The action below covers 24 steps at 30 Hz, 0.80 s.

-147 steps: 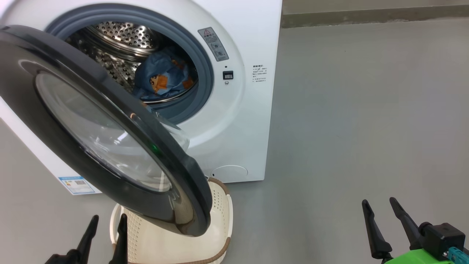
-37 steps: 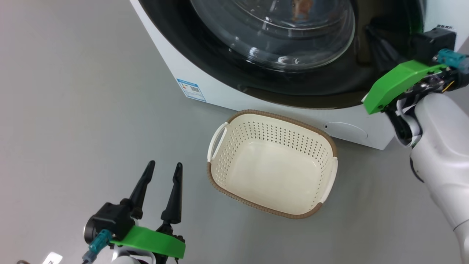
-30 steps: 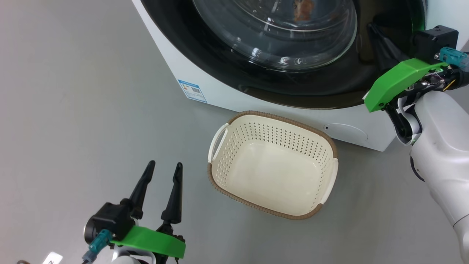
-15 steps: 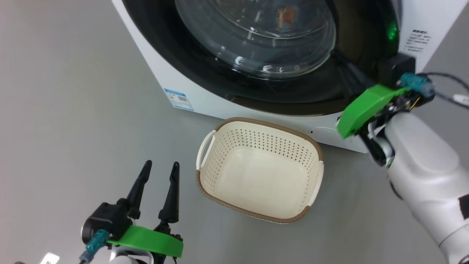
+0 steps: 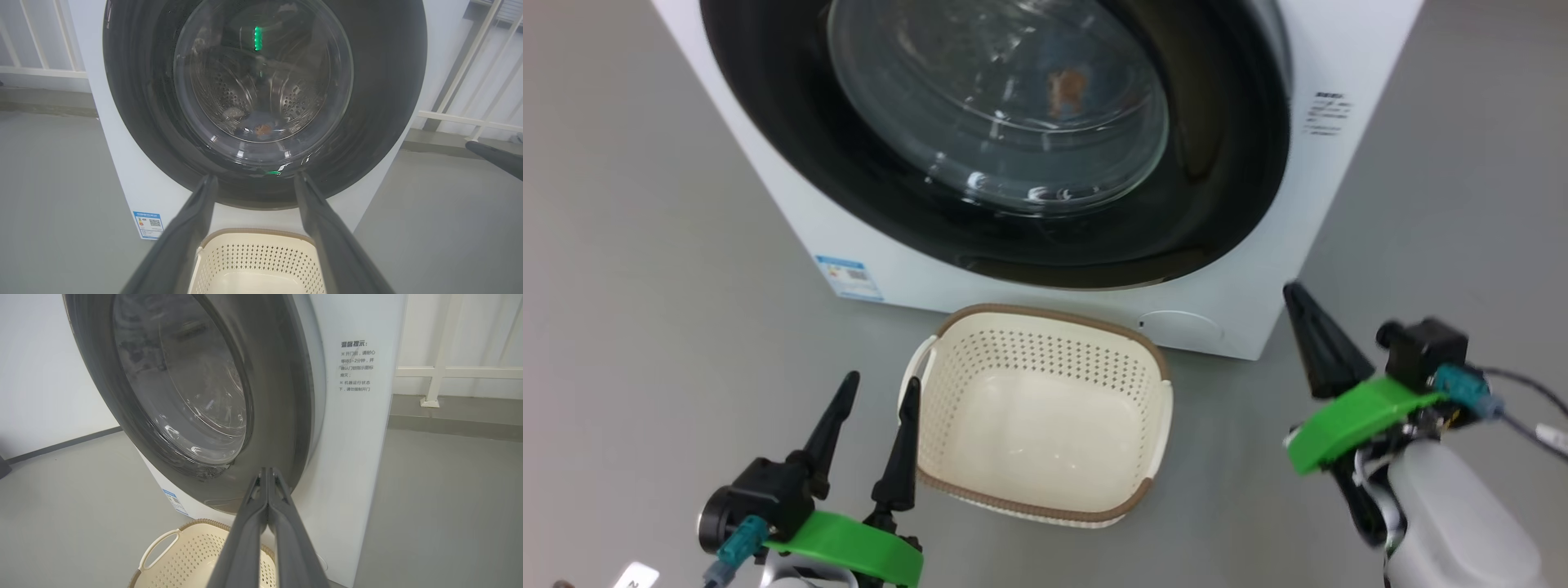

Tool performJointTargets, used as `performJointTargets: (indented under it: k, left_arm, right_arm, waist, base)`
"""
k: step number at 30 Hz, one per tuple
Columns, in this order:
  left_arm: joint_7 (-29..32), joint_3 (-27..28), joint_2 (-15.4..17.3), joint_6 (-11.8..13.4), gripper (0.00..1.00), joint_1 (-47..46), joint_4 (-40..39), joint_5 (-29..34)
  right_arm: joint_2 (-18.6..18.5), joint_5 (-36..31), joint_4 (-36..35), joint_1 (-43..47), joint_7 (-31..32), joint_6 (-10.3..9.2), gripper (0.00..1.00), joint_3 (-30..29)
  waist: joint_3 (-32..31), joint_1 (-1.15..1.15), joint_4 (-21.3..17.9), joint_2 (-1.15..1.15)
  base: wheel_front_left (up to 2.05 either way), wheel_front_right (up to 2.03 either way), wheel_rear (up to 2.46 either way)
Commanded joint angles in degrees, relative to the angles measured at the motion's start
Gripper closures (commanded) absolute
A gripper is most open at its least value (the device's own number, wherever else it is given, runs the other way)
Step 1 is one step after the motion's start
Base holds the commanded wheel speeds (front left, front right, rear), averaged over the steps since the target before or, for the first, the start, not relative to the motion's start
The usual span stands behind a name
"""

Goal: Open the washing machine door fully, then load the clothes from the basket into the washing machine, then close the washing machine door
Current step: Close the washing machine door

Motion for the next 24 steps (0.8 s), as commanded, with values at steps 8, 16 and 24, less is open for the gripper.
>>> performJointTargets:
  k: [8,16,24]
  left_arm:
    - [-0.54,-0.03,2.15,-0.11,0.00,-0.69,0.72,-0.40]
    - [-0.54,-0.25,2.53,-0.11,0.00,-0.12,1.76,-0.26]
    - [-0.54,0.21,2.58,-0.11,0.00,0.70,1.80,-0.17]
  right_arm:
    - [2.80,-4.59,-4.53,8.21,-0.53,-0.13,0.00,-4.14]
    - [4.16,-8.17,-10.94,15.77,-0.53,-0.13,0.00,-9.00]
    - [5.09,-10.49,-19.67,23.17,1.80,-0.13,0.00,-14.96]
  waist:
    - [-4.69,0.01,-5.75,0.00]
    - [-6.62,0.01,-9.69,0.00]
    - [-7.20,0.01,-12.66,0.00]
  base:
    - [0.00,0.00,0.00]
    - [0.00,0.00,0.00]
    - [0.00,0.00,0.00]
